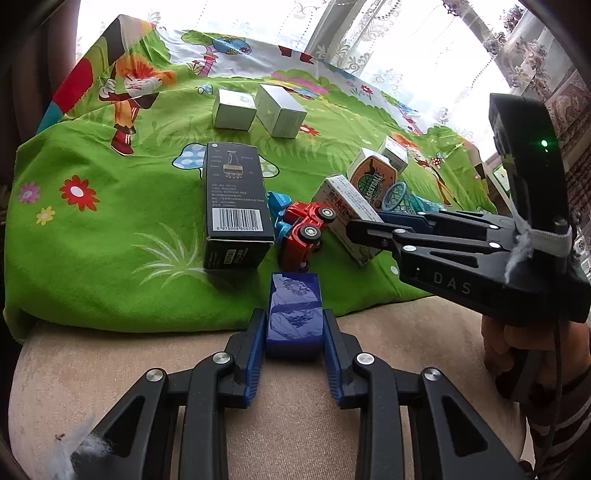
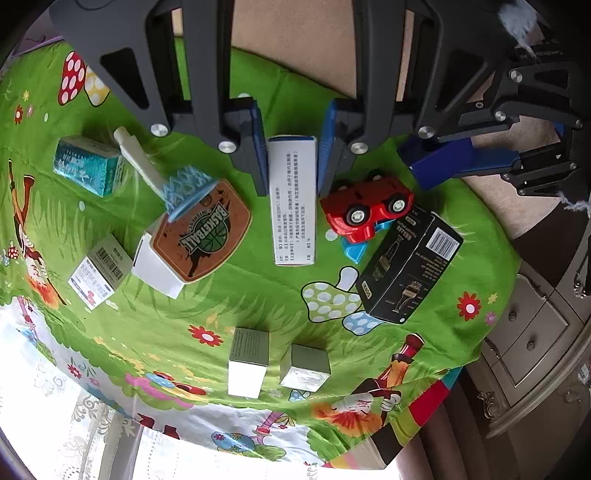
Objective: Organize rigid objects
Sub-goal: 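Grasp the blue block with the left tool while the right tool grasps the white printed box, then carry both held items into the purple box and open both tools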
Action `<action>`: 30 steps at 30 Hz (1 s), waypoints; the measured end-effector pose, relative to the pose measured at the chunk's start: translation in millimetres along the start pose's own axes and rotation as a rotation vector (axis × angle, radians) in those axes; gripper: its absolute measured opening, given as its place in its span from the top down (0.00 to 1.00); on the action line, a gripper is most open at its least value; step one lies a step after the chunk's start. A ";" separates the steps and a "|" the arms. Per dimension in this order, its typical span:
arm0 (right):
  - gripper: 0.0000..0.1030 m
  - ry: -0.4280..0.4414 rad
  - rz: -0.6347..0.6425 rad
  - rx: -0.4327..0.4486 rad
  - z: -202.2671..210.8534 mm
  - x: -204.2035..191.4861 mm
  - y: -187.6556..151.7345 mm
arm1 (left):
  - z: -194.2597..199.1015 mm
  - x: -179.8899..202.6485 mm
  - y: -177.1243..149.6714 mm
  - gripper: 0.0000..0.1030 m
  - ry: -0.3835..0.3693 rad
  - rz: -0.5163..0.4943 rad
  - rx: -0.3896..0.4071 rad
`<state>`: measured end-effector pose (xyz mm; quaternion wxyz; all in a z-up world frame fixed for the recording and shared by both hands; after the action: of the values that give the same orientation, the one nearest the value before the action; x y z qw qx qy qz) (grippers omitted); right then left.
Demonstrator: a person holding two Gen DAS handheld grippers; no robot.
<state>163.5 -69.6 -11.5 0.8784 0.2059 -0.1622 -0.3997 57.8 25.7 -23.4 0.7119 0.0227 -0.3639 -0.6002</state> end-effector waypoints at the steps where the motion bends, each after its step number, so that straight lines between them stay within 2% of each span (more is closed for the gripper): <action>1: 0.72 0.002 -0.004 0.002 2.4 0.5 -2.4 | 0.9 0.6 -0.7 0.71 0.002 0.001 0.003; 14: 0.72 -0.002 -0.093 0.063 49.3 22.0 -45.9 | 10.8 33.1 -10.6 0.71 0.003 -0.047 0.032; 21: 0.72 -0.011 -0.169 0.077 66.2 49.8 -70.5 | 0.5 72.3 -10.4 0.71 -0.029 -0.130 0.010; 30: 0.72 -0.065 -0.286 0.084 83.0 103.2 -109.7 | -30.0 132.1 -4.0 0.71 -0.076 -0.244 -0.049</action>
<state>121.3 -233.5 18.6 0.7974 0.2503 -0.1764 -0.5200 72.8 -102.6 17.6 0.6197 0.0265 -0.3703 -0.6915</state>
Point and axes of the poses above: each gripper's, at about its wrist camera, not at the fingertips, and z roughly against the way its jaws point, x to its right, y to its top, the point moved 2 cm from there along -z, roughly the way its jaws point, and after that the axes turned 10 degrees about -y, right-handed, at the moved point
